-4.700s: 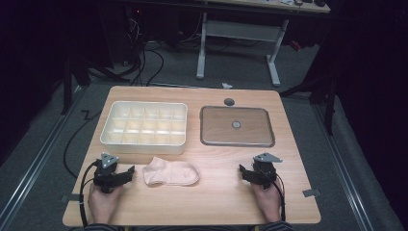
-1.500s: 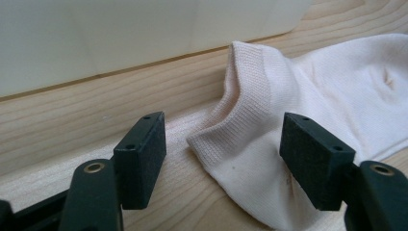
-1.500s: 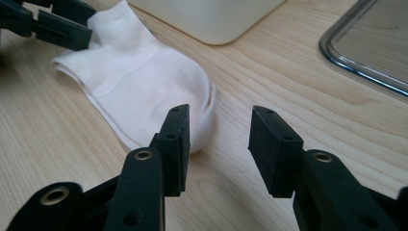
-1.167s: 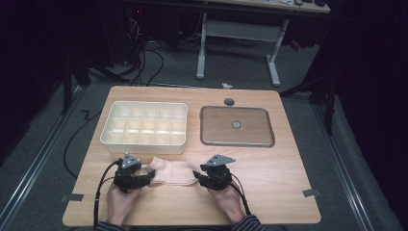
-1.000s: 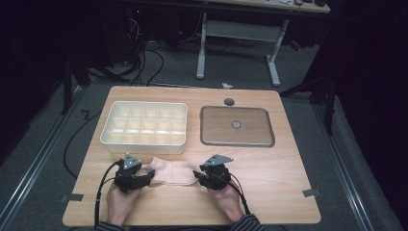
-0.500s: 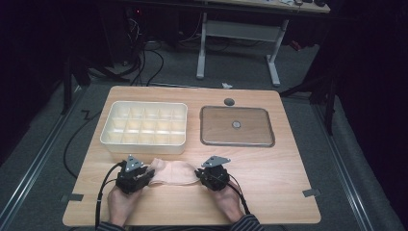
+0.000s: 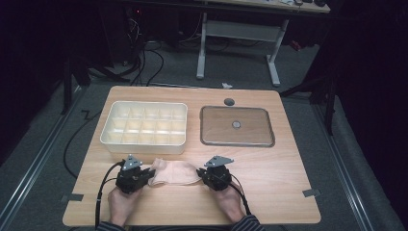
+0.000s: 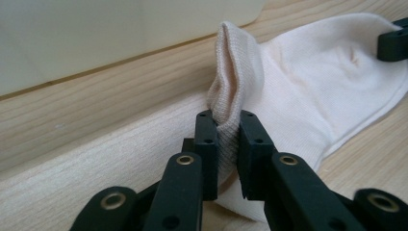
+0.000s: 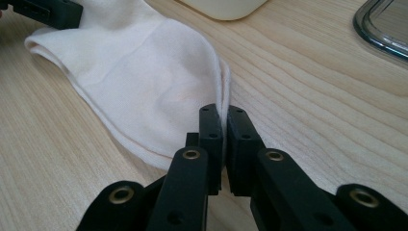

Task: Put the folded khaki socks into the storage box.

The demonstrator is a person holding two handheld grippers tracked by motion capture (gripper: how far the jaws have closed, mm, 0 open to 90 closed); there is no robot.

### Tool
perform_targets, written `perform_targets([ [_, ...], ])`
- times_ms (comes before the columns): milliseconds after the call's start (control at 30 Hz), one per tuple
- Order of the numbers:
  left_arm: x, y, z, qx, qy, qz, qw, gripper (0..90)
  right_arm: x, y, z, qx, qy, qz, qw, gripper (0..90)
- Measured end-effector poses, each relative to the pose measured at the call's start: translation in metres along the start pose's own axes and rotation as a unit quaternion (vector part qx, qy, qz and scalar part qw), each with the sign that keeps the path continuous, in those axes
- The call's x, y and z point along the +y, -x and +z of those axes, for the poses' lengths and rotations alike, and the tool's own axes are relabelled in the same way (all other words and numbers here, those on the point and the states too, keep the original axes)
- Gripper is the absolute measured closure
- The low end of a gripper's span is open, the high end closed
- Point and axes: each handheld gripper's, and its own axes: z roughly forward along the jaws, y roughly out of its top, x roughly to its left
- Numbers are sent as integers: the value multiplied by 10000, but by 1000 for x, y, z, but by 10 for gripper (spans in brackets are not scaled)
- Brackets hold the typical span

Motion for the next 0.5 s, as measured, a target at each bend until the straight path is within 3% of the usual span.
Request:
perform_targets([
  [200, 3, -1, -3, -233, 168, -170, 9994, 811, -1, 3, -4, -12, 34, 20, 10000, 865],
  [367, 10, 8, -6, -255, 196, 4, 9995, 812, -2, 6, -8, -23, 54, 22, 10000, 865],
  [500, 15, 11, -6, -340, 232, -8, 9992, 812, -3, 8, -13, -54, 60, 48, 10000, 865],
])
